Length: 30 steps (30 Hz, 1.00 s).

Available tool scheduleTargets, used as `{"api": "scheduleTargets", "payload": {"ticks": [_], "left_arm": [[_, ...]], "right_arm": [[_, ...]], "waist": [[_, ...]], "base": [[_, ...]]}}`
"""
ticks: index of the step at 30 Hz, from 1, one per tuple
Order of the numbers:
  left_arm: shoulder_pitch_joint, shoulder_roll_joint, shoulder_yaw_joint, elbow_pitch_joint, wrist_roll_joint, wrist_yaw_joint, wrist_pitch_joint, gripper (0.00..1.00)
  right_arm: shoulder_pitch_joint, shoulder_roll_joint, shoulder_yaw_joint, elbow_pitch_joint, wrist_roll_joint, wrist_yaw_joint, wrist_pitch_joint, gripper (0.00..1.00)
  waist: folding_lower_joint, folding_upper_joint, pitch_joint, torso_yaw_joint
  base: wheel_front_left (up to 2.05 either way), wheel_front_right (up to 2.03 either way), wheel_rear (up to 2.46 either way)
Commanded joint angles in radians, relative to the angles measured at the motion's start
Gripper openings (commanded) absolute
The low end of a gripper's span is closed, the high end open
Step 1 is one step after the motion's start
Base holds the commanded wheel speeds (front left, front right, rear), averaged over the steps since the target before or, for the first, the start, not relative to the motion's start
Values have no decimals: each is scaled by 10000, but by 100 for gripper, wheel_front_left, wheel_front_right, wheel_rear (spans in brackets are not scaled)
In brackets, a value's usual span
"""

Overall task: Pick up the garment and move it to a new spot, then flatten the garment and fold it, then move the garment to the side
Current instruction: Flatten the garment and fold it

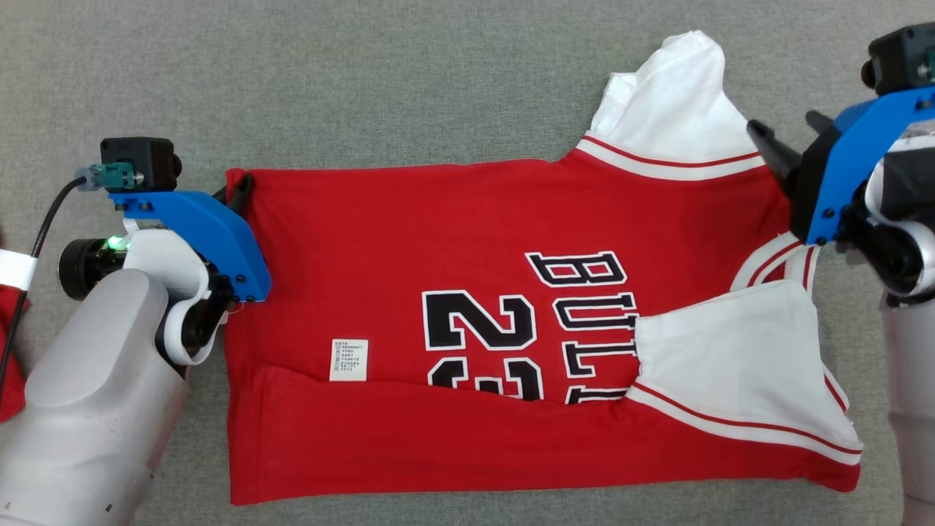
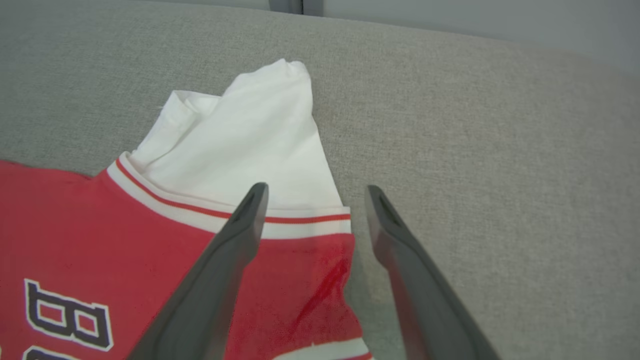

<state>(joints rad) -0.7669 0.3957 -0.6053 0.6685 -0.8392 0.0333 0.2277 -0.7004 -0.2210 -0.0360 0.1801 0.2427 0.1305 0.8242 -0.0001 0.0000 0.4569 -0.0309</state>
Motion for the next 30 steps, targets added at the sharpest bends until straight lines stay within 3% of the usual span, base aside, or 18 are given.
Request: {"api": "scheduleTargets", "payload": {"ticks": [1,10,15,30], "left_arm": [[402,-101,-168,292,-8,-11,109,0],[355,-383,-431,-375,140,-282,-289,0],[422,-360,-537,-607,193,-253,-274,0],[433,-463,-666,-1216,86,-212,-178,0]], "right_arm": [[-371,-109,-58,204,-59,5,-66,100],[-2469,-472,-448,2428,-940,5,-687,100],[-3168,-312,-391,3548,-1175,5,-385,100],[-3974,-504,-124,4590,-1010,4,-842,100]], "waist": [[1,0,107,123],[1,0,761,909],[1,0,962,1126],[1,0,1187,1366]], "base": [[0,0,0],[0,0,0],[0,0,0],[0,0,0]]}}
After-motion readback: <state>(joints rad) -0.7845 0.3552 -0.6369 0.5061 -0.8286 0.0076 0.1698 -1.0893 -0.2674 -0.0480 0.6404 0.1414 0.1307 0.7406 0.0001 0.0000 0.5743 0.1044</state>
